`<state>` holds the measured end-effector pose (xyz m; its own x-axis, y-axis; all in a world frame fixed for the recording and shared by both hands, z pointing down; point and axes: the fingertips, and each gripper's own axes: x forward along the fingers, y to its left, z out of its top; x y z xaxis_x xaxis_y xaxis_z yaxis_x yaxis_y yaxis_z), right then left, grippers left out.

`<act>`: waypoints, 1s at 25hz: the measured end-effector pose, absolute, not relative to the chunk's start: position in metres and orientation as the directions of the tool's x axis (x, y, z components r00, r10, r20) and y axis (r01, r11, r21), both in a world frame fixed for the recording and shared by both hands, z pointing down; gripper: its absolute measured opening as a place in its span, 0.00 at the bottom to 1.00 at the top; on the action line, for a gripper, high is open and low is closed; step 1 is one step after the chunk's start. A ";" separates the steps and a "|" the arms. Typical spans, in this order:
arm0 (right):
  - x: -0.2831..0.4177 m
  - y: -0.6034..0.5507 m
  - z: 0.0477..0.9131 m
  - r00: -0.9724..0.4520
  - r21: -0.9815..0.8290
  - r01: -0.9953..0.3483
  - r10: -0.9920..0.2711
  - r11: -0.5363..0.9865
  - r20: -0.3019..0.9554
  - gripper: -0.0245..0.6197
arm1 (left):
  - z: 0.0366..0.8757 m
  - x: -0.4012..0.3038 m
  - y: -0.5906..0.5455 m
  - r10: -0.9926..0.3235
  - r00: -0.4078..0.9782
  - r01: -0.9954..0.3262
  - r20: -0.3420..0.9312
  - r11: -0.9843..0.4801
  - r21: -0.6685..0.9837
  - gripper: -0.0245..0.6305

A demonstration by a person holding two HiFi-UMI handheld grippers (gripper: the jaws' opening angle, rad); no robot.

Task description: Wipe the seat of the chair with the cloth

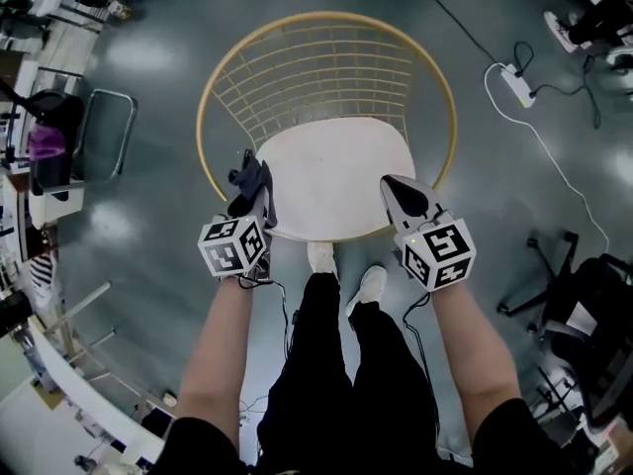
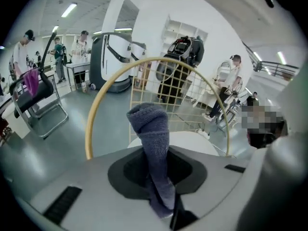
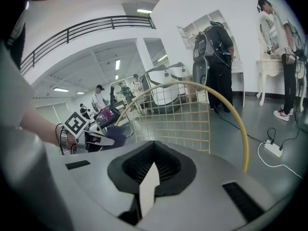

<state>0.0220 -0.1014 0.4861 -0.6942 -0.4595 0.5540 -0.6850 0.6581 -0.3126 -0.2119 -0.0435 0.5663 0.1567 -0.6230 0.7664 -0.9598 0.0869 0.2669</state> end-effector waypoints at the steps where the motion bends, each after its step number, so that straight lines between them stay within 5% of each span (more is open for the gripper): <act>1: 0.024 -0.099 0.474 -0.697 -0.309 -0.683 -0.464 0.662 0.547 0.06 | 0.551 -0.206 -0.041 -0.641 0.171 -0.960 0.748 0.064 0.274 0.17; 10: 0.079 -0.084 0.384 -0.743 -0.311 -0.653 -0.503 0.691 0.442 0.06 | 0.431 -0.112 -0.024 -0.754 0.256 -0.962 0.604 -0.139 0.235 0.17; 25: 0.150 0.032 0.258 -0.766 -0.238 -0.626 -0.527 0.743 0.368 0.06 | 0.260 -0.016 0.104 -0.843 0.335 -0.941 0.421 -0.278 0.192 0.17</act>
